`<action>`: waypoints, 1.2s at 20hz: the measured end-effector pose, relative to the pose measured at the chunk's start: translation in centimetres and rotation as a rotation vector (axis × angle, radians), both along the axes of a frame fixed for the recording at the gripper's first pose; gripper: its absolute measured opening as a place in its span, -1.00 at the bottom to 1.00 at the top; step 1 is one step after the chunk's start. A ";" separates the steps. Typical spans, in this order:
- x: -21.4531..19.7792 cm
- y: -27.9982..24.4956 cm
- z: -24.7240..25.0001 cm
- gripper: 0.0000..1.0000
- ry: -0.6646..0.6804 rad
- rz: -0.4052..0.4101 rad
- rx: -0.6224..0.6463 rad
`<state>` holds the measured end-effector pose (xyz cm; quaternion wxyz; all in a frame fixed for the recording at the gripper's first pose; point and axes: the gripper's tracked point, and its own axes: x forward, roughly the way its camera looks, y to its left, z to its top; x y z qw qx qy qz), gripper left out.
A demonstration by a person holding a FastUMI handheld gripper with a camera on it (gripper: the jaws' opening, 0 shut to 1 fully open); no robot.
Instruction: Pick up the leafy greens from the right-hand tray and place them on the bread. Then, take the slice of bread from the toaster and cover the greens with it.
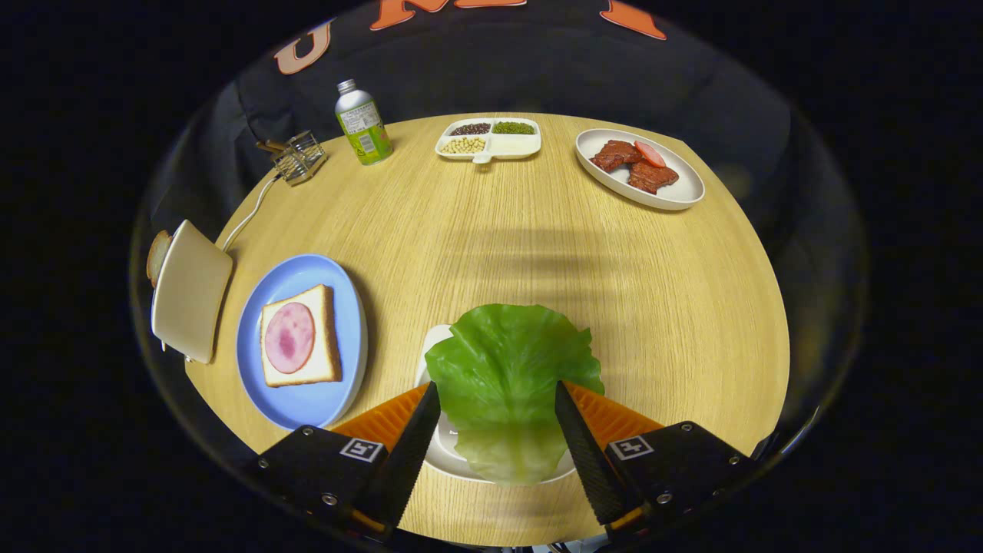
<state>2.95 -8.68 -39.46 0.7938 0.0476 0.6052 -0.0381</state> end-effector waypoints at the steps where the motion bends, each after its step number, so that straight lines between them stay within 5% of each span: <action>1: -0.1 0.0 -0.4 0.82 0.008 0.002 -0.006; 12: 0.0 0.0 -2.0 0.51 0.017 0.027 -0.021; 20: 0.5 0.7 -1.8 -0.47 -0.038 0.068 -0.019; 24: 0.5 0.1 -1.7 -0.84 -0.037 -0.003 0.021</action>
